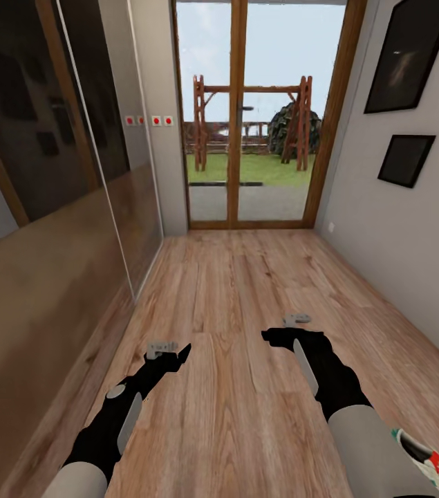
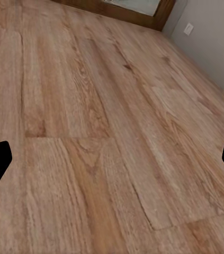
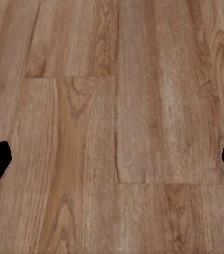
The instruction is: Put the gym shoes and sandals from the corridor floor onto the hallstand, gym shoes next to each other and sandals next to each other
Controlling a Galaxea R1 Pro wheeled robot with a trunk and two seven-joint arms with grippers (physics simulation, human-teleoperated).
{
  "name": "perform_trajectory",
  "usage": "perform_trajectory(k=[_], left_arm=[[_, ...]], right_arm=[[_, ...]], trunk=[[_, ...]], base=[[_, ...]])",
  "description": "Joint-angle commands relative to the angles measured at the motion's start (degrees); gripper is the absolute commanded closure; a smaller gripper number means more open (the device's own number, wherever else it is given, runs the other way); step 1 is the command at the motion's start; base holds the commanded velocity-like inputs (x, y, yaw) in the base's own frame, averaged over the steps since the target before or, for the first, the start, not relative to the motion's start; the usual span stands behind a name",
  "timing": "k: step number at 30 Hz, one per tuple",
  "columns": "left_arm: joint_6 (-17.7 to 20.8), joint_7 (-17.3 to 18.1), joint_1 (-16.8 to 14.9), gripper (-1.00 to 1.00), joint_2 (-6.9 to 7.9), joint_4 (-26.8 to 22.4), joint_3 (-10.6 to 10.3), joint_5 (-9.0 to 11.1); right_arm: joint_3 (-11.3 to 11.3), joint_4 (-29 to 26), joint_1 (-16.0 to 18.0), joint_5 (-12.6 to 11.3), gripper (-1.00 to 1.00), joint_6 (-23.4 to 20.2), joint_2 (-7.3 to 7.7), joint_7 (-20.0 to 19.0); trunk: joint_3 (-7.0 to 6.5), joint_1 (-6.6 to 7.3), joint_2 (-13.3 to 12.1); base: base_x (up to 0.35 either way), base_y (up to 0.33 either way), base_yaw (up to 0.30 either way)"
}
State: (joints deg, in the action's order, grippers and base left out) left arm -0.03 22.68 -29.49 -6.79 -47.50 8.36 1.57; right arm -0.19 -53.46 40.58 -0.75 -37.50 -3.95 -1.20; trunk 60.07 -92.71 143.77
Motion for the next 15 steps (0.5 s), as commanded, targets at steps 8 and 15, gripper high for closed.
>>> perform_trajectory(k=[8,15], left_arm=[[-0.01,0.44,-0.04,-1.00,-0.06,0.04,0.26,0.15],[0.00,0.44,-0.04,-1.00,-0.06,0.04,0.26,0.18]], right_arm=[[0.01,-0.09,0.02,-0.04,-1.00,-0.29,0.00,-0.10],[0.00,-0.07,0.02,-0.04,-1.00,-0.29,0.00,-0.05]], trunk=[[0.05,-0.02,0.02],[0.05,-0.02,0.02]], base=[[0.292,0.183,-0.013],[0.291,0.185,-0.133]])
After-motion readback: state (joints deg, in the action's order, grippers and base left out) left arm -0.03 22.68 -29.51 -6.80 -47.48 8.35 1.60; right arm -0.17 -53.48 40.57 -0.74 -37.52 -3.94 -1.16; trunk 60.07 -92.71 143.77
